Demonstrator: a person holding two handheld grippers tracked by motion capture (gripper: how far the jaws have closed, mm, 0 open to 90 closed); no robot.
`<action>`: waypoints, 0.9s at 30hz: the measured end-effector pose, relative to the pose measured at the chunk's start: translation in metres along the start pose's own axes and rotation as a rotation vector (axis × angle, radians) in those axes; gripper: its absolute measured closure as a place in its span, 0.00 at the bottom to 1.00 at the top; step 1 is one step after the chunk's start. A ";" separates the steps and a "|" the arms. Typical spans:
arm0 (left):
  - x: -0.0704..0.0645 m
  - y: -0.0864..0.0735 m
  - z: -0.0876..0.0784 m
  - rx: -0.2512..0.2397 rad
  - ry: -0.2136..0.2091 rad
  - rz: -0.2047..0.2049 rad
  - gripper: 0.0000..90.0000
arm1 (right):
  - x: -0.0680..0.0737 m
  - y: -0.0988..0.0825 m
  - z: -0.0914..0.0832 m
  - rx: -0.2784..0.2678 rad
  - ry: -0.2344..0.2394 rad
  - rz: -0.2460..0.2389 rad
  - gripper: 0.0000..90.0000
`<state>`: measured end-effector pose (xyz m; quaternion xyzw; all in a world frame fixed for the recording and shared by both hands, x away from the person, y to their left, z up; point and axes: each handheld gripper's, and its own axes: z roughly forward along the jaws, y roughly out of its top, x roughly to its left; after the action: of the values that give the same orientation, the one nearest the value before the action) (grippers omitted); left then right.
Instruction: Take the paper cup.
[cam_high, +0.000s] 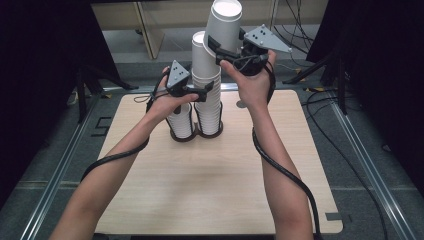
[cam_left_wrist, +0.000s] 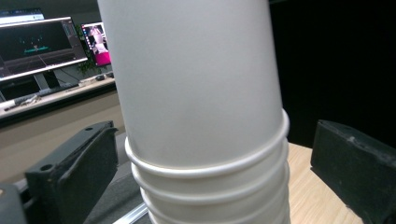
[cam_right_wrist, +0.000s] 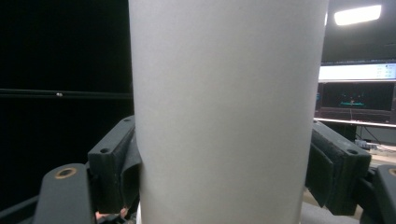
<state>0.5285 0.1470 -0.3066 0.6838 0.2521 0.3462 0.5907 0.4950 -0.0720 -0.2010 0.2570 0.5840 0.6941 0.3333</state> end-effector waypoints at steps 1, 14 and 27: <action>0.000 0.000 0.000 0.000 0.000 0.000 0.00 | 0.000 -0.001 -0.001 0.000 0.002 -0.001 0.25; -0.007 -0.002 -0.025 -0.017 -0.026 0.025 0.00 | -0.001 -0.013 -0.019 0.014 -0.004 0.002 0.25; -0.017 -0.010 -0.052 -0.026 -0.056 0.031 0.00 | 0.003 -0.031 -0.036 0.047 -0.003 -0.016 0.25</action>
<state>0.4786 0.1686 -0.3166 0.6894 0.2202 0.3395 0.6009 0.4708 -0.0898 -0.2378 0.2612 0.6017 0.6770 0.3337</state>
